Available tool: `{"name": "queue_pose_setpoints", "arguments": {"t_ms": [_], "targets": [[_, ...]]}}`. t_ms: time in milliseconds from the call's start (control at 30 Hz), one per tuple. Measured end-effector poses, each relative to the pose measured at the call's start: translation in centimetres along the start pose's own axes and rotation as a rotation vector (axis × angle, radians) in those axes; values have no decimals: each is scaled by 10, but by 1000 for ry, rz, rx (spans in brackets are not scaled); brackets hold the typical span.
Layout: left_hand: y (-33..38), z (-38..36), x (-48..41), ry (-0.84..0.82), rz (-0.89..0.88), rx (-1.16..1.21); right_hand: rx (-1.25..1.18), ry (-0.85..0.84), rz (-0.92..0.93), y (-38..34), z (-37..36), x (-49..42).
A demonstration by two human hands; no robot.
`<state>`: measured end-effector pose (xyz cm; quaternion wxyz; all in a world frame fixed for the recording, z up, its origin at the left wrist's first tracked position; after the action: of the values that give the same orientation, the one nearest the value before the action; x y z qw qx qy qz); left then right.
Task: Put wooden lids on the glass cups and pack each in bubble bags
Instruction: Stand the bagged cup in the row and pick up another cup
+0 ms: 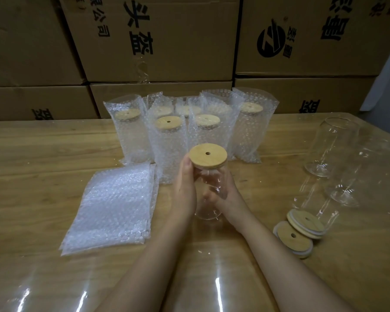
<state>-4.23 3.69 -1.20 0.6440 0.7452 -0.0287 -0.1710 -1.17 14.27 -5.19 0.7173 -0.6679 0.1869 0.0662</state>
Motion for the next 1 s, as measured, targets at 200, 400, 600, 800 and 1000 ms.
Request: {"name": "queue_pose_setpoints", "arguments": {"t_ms": [200,400,600,800,1000], "targets": [[16,68,-13,118,-114,-805,-180,71,-143,6,4,-5],[8,126,-24,163,218,-1604,-228,79,-162,13,6,-8],[2,120,-13,108,225,-1746,-258,115,-178,12,7,-8],[15,124,-28,-124,390,-1679,-238,114,-184,11,7,-8],[75,132,-26,49,298,-1654,-220,166,-181,5,7,-7]]}}
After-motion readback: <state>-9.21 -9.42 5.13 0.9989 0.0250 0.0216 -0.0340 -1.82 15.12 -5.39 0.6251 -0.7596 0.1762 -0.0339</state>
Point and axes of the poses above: each hand's wrist, its own x-axis away from the middle knuckle, its own z-axis out of the back of the hand, y = z × x, the point moved 2 cm from there along -x, towards the middle knuckle, and after that the axes turned 5 degrees about z, right-handed, at the moved point
